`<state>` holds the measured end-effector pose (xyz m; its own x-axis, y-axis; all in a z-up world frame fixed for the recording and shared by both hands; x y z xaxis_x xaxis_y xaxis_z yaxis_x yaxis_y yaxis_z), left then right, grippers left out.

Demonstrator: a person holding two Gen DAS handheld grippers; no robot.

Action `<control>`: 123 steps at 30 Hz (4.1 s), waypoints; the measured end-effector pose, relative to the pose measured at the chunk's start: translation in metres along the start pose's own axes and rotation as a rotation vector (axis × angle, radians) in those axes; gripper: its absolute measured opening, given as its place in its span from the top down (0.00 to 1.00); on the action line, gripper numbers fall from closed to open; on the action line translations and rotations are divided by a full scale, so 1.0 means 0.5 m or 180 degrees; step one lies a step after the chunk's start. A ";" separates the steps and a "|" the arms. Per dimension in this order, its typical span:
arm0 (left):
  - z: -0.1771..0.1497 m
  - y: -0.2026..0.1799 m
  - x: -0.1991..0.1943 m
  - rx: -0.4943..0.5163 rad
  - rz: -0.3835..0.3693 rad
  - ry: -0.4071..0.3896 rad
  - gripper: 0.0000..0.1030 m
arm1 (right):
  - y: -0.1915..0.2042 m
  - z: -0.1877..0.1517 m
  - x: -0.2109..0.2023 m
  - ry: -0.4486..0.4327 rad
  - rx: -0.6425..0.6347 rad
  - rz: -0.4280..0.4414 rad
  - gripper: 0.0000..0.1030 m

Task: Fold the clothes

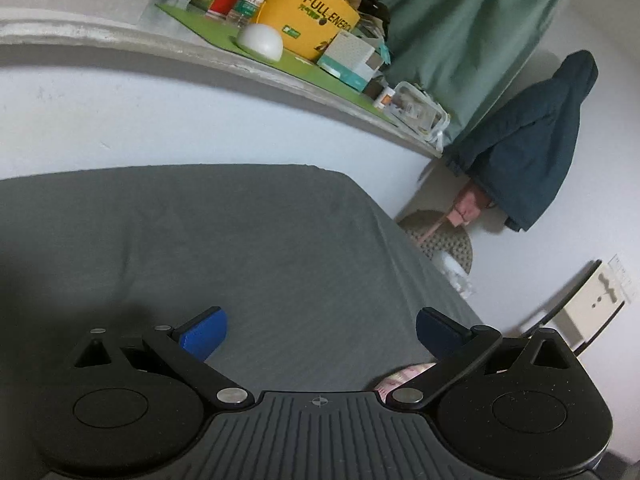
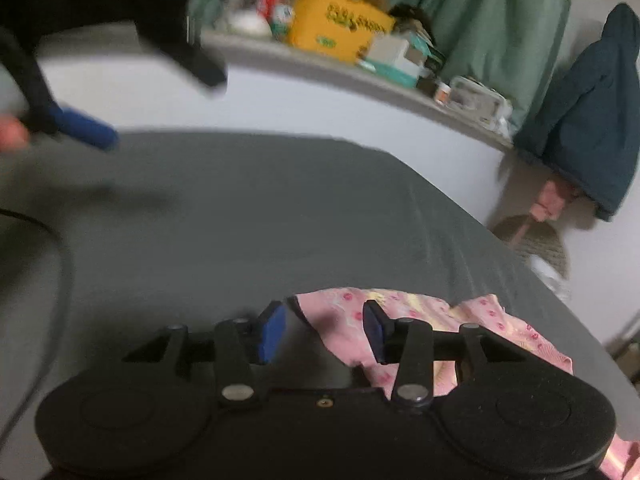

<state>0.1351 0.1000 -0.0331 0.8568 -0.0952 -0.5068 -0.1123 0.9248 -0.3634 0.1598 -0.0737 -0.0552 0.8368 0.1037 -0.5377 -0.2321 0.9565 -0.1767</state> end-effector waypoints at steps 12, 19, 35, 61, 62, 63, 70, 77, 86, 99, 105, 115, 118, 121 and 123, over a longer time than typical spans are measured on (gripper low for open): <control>-0.008 0.022 0.028 -0.0332 -0.0131 0.0042 0.00 | -0.007 0.070 0.052 -0.0452 0.1102 0.0047 0.94; -0.018 0.025 0.038 -0.0441 -0.0033 0.0010 0.00 | -0.098 0.115 0.060 -0.0679 0.3043 0.0997 0.94; -0.021 0.006 0.051 -0.0229 0.0029 0.0244 0.00 | -0.097 -0.076 -0.243 0.0400 0.2700 0.1188 0.47; 0.071 -0.103 -0.125 0.2016 0.0928 0.0272 0.00 | 0.218 -0.181 -0.462 0.1390 0.0543 0.0875 0.56; 0.076 -0.105 -0.134 0.2058 0.0909 0.0294 0.00 | 0.221 -0.182 -0.467 0.1380 0.0316 0.0909 0.57; 0.079 -0.105 -0.144 0.2106 0.0875 0.0302 0.00 | 0.226 -0.184 -0.475 0.1360 0.0046 0.0951 0.57; 0.084 -0.110 -0.170 0.2339 0.1013 0.0354 0.00 | 0.276 -0.208 -0.497 0.0703 -0.1666 0.1328 0.57; 0.070 -0.112 -0.156 0.2262 0.0822 0.0415 0.00 | 0.311 -0.228 -0.471 0.0665 -0.2161 0.1470 0.79; 0.063 -0.103 -0.151 0.2210 0.0811 0.0431 0.00 | 0.199 -0.128 -0.478 0.0487 0.0791 0.1798 0.93; 0.020 -0.114 -0.106 0.2082 0.0374 0.0666 0.00 | 0.226 -0.149 -0.380 0.1008 0.2038 0.1872 0.70; -0.038 -0.122 -0.029 0.1456 -0.0429 0.0717 0.00 | 0.047 -0.149 -0.494 0.0570 0.2203 0.1215 0.57; -0.124 -0.172 0.107 0.1212 -0.0625 0.0912 0.30 | -0.316 -0.310 -0.673 0.0754 0.2549 -0.1007 0.57; -0.140 -0.177 0.142 0.1264 -0.0548 0.0945 0.53 | -0.371 -0.371 -0.714 0.0881 0.2732 -0.1341 0.57; -0.135 -0.187 0.168 0.1298 -0.0568 0.0865 0.57 | -0.389 -0.424 -0.755 0.1038 0.3084 -0.1372 0.57; -0.132 -0.200 0.186 0.1329 -0.0642 0.0859 0.76 | -0.391 -0.458 -0.776 0.1154 0.3300 -0.1310 0.56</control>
<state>0.1925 -0.0256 -0.0956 0.6747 -0.3264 -0.6620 0.2981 0.9410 -0.1602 -0.2327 -0.3635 -0.0007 0.5254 -0.1890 -0.8296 0.6783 0.6817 0.2742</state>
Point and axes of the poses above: each gripper's, at about its wrist camera, not at the fingertips, and x roughly the way its jaws point, y to its left, z to its top, the point moved 4 cm from there along x, roughly the way its jaws point, and after that the axes turned 14 degrees about x, right-handed, at the moved point
